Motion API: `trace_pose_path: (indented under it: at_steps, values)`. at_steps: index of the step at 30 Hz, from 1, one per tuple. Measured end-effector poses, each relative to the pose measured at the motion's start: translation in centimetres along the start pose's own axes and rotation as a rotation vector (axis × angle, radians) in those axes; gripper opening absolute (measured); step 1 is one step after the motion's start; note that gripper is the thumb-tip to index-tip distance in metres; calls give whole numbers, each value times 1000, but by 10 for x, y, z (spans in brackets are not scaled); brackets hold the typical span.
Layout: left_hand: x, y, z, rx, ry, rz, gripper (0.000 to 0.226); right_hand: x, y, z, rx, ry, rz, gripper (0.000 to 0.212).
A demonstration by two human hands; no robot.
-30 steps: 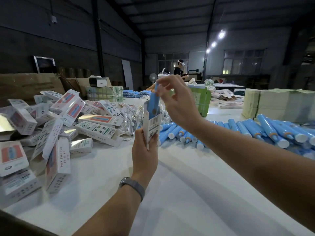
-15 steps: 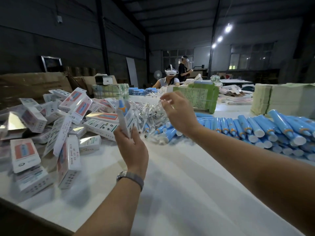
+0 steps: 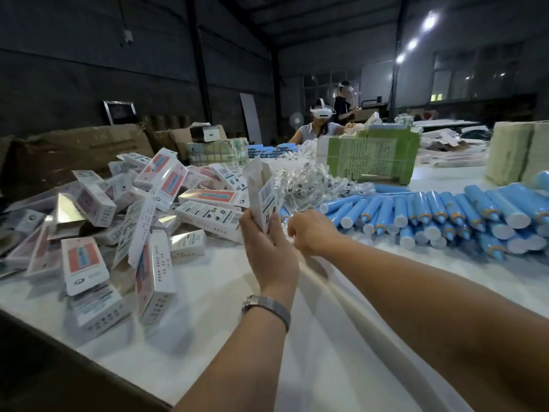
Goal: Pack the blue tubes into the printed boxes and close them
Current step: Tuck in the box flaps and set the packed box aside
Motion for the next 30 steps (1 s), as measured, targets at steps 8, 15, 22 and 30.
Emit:
trace_pose_path:
  at_steps: [8,15,22,30]
  values:
    - [-8,-14,2,-54,-11,-126,16,-38,101,2,647,89,429,61]
    - [-27,-35,18,-54,-59,-294,24,-107,177,-16,1071,373,606,56]
    - [-33,-37,26,7,-118,-337,16,-127,189,-34,677,496,663,41]
    - [-38,-43,33,35,-182,-379,20,-134,187,-30,605,558,744,38]
Point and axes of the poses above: each hand's wrist, its own x-axis towards the middle knuckle, its own y-axis out of the back of the hand, z = x × y, the point moved 10 cm from there along x, towards the middle knuckle, and after that the axes turned 12 degrees about x, right-handed, at the moved point
